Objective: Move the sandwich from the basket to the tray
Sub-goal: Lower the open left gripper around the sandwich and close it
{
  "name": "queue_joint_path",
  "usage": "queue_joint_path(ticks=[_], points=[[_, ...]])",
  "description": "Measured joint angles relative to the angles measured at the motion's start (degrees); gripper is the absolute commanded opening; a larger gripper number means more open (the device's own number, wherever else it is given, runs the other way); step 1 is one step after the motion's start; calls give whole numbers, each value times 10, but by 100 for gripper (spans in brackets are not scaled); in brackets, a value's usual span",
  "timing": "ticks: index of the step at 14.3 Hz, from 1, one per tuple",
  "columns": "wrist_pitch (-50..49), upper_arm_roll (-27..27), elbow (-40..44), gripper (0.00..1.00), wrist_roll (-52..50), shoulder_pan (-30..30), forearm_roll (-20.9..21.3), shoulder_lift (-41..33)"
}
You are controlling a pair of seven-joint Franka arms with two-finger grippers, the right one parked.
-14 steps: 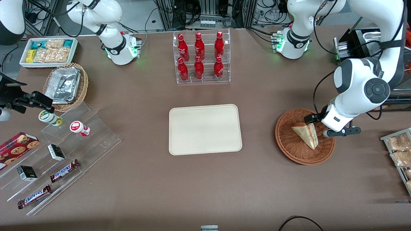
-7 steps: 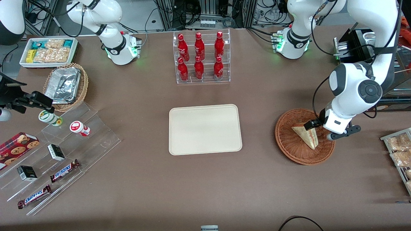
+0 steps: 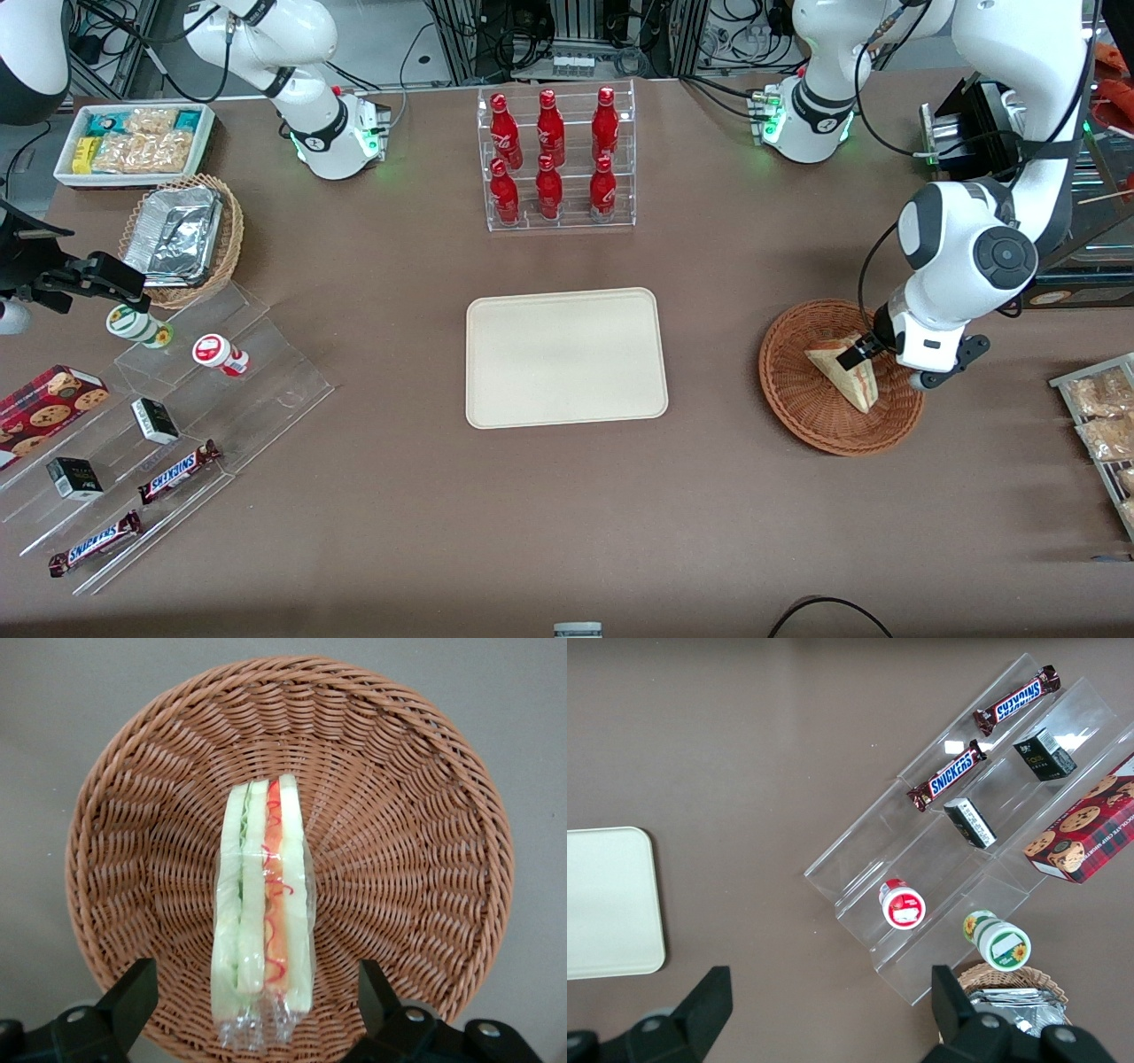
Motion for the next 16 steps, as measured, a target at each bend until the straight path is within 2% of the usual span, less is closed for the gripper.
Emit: queue_joint_path(ticks=[7,8,9,10,11,16], points=[[14,0,0,100,-10,-4,0,40],[17,0,0,89,-10,-4,0,44],[18,0,0,47,-10,-4,0,47],[18,0,0,13,-10,-4,0,47],[18,0,0,0,-10,-4,0,47],[15,0,2,0,-10,-4,0,45]])
